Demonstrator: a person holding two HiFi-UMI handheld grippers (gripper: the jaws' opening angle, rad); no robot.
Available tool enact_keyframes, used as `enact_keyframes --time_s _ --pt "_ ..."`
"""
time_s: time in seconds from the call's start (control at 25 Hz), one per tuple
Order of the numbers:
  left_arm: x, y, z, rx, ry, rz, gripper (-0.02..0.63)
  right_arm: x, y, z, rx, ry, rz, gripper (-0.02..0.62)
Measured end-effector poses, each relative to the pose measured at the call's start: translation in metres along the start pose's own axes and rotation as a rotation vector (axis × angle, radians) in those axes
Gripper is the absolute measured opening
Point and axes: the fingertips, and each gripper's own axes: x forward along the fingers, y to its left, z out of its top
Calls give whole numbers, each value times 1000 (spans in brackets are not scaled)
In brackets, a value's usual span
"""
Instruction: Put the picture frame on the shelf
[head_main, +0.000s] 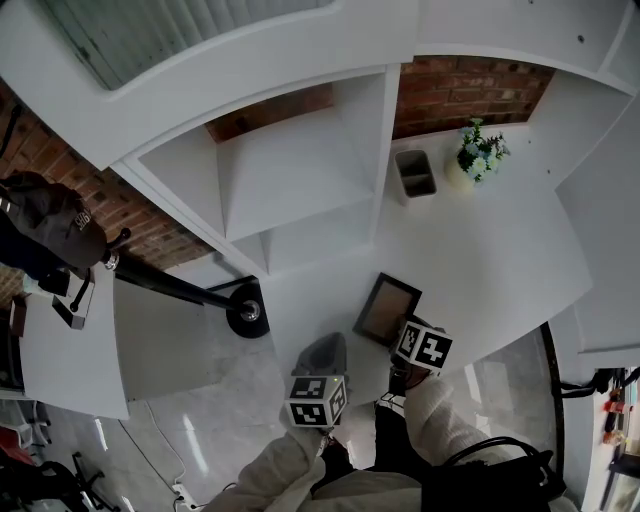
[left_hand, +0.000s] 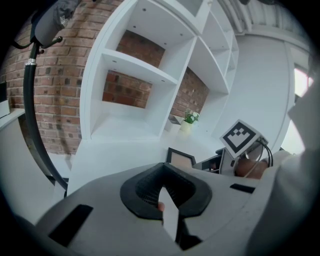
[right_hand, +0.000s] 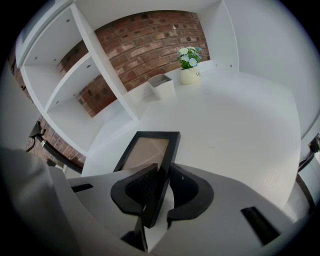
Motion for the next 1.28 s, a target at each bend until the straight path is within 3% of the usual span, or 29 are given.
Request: enact_keyframes --time_s 0.32,0.52,0.96,1.28 --pt "-12 0 7 14 -25 4 8 -16 8 6 -63 -67 22 72" --pt "-13 -10 15 26 -46 -14 8 -34 6 19 -51 -122 47 71" --pt "-24 -42 51 77 -127 -65 8 -94 -8 63 -26 -299 53 71" --pt "-38 -66 75 134 -189 -112 8 -147 -4 91 -76 -446 61 71"
